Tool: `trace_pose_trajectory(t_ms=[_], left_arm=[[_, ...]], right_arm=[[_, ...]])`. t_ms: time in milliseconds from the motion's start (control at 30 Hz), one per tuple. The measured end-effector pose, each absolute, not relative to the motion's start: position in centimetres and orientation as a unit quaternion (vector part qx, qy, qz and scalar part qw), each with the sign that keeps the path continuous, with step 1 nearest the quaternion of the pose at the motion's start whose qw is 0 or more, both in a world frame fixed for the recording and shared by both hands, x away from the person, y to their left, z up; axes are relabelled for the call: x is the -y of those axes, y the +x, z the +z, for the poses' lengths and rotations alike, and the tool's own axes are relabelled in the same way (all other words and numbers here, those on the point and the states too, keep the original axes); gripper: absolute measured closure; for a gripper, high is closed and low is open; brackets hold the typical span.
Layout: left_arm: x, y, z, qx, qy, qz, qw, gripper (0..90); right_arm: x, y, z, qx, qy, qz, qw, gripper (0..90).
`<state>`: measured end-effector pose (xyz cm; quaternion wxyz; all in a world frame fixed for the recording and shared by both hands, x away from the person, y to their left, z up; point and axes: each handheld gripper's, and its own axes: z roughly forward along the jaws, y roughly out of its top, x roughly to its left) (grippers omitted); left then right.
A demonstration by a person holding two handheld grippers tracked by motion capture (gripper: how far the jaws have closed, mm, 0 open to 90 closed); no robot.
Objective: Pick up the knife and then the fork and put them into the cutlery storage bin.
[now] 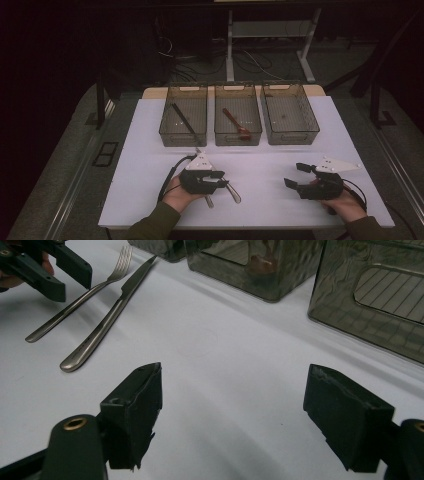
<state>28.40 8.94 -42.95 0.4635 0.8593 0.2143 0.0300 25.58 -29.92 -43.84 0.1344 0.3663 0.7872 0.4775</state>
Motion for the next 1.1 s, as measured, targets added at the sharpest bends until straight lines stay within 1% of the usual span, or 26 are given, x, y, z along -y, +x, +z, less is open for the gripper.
trace_pose_trajectory(t_ms=[100, 233, 467, 767, 833, 867, 933, 1100], left_arm=[[-9.9, 28.1, -42.9, -0.218, 0.857, 0.033, 0.466, 51.1], [-11.4, 27.7, -42.8, -0.223, 0.849, 0.054, 0.476, 38.5], [-14.2, 27.4, -42.6, -0.250, 0.825, 0.075, 0.501, 27.0], [-16.1, 26.8, -43.0, -0.259, 0.809, 0.098, 0.518, 11.0], [-16.1, 26.8, -43.0, -0.268, 0.808, 0.098, 0.516, 2.1], [-16.1, 26.8, -43.0, -0.270, 0.807, 0.097, 0.516, 0.0], [-16.1, 26.8, -43.1, -0.274, 0.805, 0.103, 0.516, 0.0], [-16.3, 27.0, -43.0, -0.278, 0.806, 0.096, 0.513, 0.0]], right_arm=[[29.9, 25.6, -43.7, -0.789, 0.368, 0.473, 0.133, 22.3], [29.7, 25.7, -43.4, -0.791, 0.367, 0.471, 0.133, 20.9], [29.4, 25.8, -43.3, -0.796, 0.367, 0.465, 0.122, 16.8], [28.8, 26.1, -42.7, -0.814, 0.359, 0.442, 0.112, 14.6], [28.5, 26.3, -42.5, -0.817, 0.363, 0.433, 0.113, 14.6], [28.3, 26.5, -42.3, -0.819, 0.365, 0.429, 0.108, 14.7], [27.8, 26.9, -42.0, -0.825, 0.367, 0.420, 0.094, 16.1], [25.6, 27.9, -41.4, -0.840, 0.357, 0.399, 0.090, 21.1]])
